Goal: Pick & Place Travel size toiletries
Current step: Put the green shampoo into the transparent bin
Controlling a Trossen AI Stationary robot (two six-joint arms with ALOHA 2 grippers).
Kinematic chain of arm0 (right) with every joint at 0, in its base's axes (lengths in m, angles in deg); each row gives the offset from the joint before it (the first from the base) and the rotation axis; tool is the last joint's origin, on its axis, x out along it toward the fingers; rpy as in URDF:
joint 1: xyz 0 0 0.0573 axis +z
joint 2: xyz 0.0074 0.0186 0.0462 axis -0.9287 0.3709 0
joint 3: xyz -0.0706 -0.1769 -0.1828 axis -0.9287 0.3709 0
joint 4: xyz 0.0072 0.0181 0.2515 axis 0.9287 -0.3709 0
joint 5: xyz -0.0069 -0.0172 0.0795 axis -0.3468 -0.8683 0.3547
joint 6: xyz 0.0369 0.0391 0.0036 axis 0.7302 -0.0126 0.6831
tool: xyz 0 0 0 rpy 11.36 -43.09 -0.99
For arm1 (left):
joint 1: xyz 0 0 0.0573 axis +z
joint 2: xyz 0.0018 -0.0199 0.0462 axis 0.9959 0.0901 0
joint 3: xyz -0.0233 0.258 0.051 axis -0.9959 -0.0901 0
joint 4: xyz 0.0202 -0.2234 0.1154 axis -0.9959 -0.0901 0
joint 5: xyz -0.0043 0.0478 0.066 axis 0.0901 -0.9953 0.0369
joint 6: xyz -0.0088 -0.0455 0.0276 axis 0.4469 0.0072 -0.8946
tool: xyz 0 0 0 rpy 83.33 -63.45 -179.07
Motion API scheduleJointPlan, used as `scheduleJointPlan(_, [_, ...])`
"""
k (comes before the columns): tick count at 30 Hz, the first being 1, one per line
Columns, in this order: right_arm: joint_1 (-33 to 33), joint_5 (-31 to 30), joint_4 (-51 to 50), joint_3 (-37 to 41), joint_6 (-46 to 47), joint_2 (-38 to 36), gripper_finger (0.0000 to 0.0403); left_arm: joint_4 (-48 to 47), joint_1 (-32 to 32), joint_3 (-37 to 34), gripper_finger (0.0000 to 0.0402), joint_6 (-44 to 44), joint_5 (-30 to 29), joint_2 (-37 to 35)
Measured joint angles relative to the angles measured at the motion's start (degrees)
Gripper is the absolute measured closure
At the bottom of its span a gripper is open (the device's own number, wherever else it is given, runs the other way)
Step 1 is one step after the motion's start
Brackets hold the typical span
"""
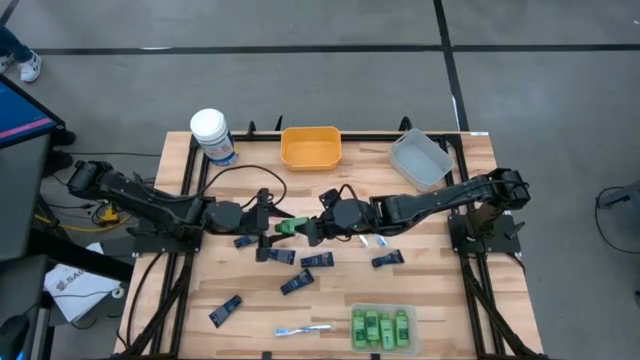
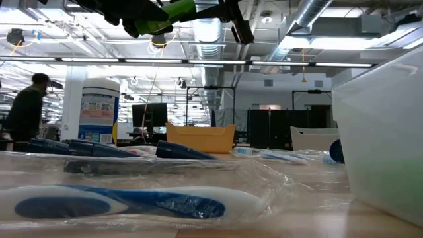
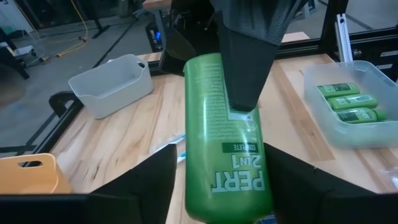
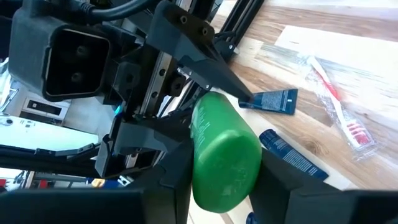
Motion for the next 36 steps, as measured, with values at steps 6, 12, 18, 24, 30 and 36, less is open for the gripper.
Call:
scheduleJointPlan(6, [0.2,2.3,-1.7,0.0,-0.9,-1.6,0.0293,-0.5,-0.3,0.1,0.0166,1.5,0.1,0.0])
scheduleJointPlan(12, [1.9,3.1,-13.7,0.0,-0.7,-5.5,0.0292,-1.7,-1.8,0.1,0.0154,2.0,-0.2,0.0])
scheduleJointPlan(18, [8.7,3.6,-34.3,0.0,5.9,-11.5,0.0292,-2.2,-3.5,0.1,0.0151,2.0,-0.3,0.0])
scheduleJointPlan(24, [20.9,10.3,-46.4,0.0,19.5,-13.3,0.0297,-2.9,-3.9,0.1,0.0151,2.0,-0.1,0.0])
scheduleJointPlan(30, [30.6,20.6,-48.2,0.0,30.2,-8.5,0.0297,-2.9,-3.9,0.1,0.0154,2.0,-0.1,0.0])
scheduleJointPlan(36, [32.4,28.4,-46.7,0.0,30.8,-2.7,0.0297,-2.9,-3.9,0.0,0.0154,2.0,-0.1,0.0])
